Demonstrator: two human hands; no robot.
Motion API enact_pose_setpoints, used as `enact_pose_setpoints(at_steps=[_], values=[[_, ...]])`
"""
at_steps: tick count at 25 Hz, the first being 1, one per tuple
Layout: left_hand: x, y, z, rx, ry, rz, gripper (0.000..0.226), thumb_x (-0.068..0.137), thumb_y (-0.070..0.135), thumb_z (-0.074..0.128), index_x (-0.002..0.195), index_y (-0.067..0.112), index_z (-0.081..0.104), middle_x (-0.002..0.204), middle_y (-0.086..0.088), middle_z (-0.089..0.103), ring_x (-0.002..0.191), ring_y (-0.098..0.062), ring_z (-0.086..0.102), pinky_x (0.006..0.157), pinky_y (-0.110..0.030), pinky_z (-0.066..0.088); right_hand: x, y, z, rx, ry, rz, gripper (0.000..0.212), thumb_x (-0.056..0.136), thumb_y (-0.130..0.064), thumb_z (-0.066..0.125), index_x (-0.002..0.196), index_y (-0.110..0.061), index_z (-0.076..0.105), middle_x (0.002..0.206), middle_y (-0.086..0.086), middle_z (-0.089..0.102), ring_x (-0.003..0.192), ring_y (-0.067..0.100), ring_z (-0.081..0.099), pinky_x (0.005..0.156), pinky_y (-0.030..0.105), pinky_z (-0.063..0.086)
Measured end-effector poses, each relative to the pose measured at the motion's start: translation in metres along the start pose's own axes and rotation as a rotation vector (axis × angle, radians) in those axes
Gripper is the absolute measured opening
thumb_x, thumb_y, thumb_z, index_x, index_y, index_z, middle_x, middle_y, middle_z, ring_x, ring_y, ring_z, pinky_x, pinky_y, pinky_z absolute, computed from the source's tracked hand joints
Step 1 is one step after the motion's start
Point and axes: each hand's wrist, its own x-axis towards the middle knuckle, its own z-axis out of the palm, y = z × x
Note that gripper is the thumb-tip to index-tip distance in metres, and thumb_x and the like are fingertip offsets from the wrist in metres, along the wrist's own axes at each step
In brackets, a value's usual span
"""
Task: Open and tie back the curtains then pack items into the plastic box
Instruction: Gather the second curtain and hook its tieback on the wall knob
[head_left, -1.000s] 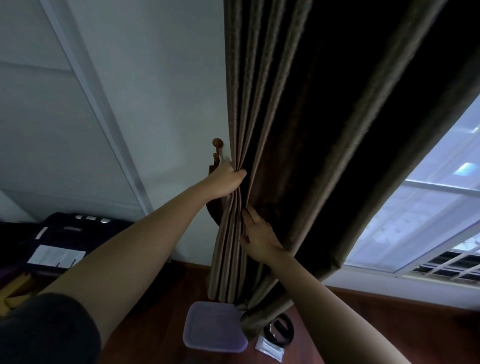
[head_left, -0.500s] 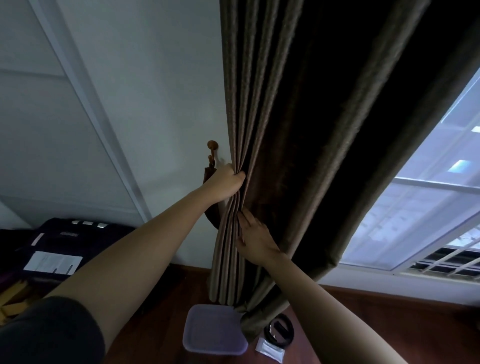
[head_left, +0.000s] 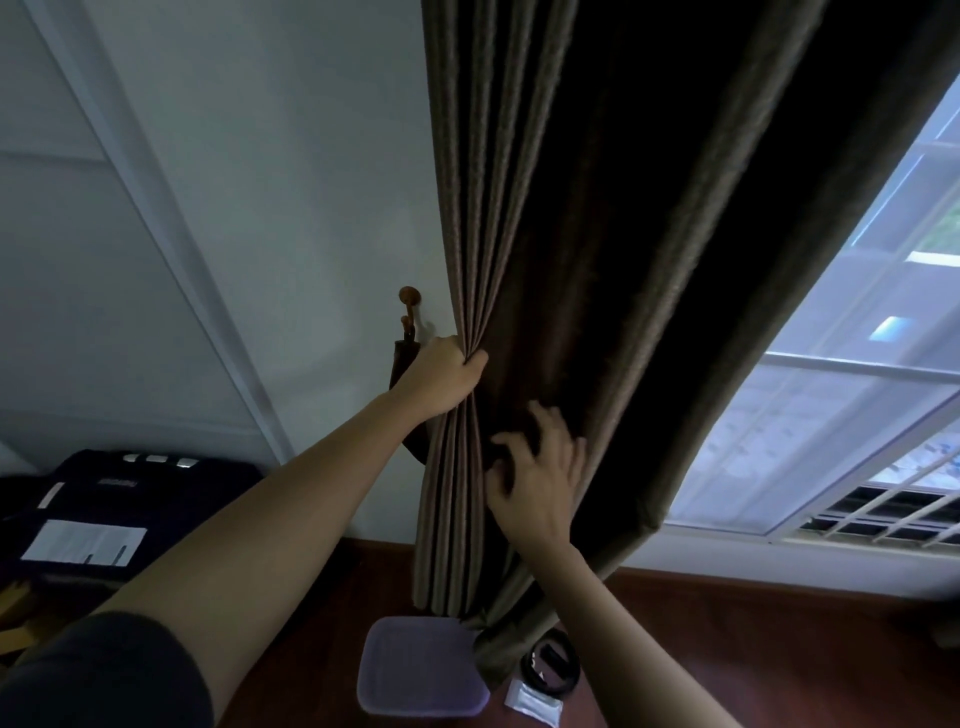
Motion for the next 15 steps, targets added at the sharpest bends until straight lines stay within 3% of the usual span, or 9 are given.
enact_pose_setpoints(at_steps=[2,4,6,9,11,15], values=[[0.001,-0.001,-0.001,-0.018,0.011,-0.017,0.034,0.097,0.02,0.041,0.105,-0.008,0.057,0.095,-0.031,0.062,0.086,-0.042,0.062,0.078,-0.047,0.051,-0.001,-0.003,-0.014,0.096,0.246,0.193,0.047,0.075,-0.025,0.063,0.119,-0.034,0.052,0.148,0.007,0.012,0.142,0.03,0.007,0.11,0.056,-0.005],[0.004,-0.001,0.0,-0.035,0.01,-0.036,0.035,0.097,0.021,0.041,0.105,-0.008,0.058,0.096,-0.03,0.063,0.087,-0.041,0.062,0.079,-0.046,0.051,0.012,-0.002,-0.027,0.111,0.25,0.332,0.061,0.078,-0.024,0.061,0.133,-0.041,0.041,0.152,0.011,-0.006,0.143,0.031,-0.005,0.107,0.057,-0.012],[0.004,-0.002,0.001,-0.049,-0.001,-0.054,0.035,0.096,0.022,0.042,0.102,-0.009,0.058,0.095,-0.031,0.063,0.087,-0.042,0.062,0.08,-0.047,0.051,0.032,0.009,-0.032,0.072,0.13,0.339,0.065,0.083,-0.024,0.058,0.141,-0.041,0.035,0.156,0.016,-0.01,0.143,0.034,0.0,0.113,0.057,-0.003],[0.002,0.001,0.003,-0.046,-0.025,-0.027,0.028,0.095,0.021,0.042,0.082,-0.002,0.054,0.081,-0.026,0.058,0.082,-0.04,0.06,0.08,-0.047,0.05,0.05,0.028,-0.025,0.004,-0.193,0.162,0.065,0.088,-0.022,0.051,0.148,-0.024,0.027,0.158,0.013,0.012,0.138,0.035,0.024,0.112,0.049,0.025],[0.002,0.003,0.001,-0.015,-0.058,0.004,0.025,0.095,0.021,0.042,0.073,0.009,0.047,0.077,-0.016,0.054,0.085,-0.037,0.06,0.082,-0.045,0.049,0.05,0.031,-0.013,-0.036,-0.386,0.078,0.068,0.088,-0.021,0.047,0.15,-0.016,0.019,0.158,0.009,0.015,0.136,0.034,0.029,0.108,0.047,0.029],[0.0,0.004,-0.005,0.033,-0.164,0.022,0.013,0.094,0.026,0.042,0.088,0.017,0.049,0.087,-0.015,0.054,0.088,-0.039,0.061,0.08,-0.042,0.048,0.038,0.026,0.007,-0.067,-0.619,-0.068,0.066,0.089,-0.022,0.048,0.149,-0.014,0.02,0.159,0.005,0.007,0.135,0.033,0.028,0.107,0.045,0.028]])
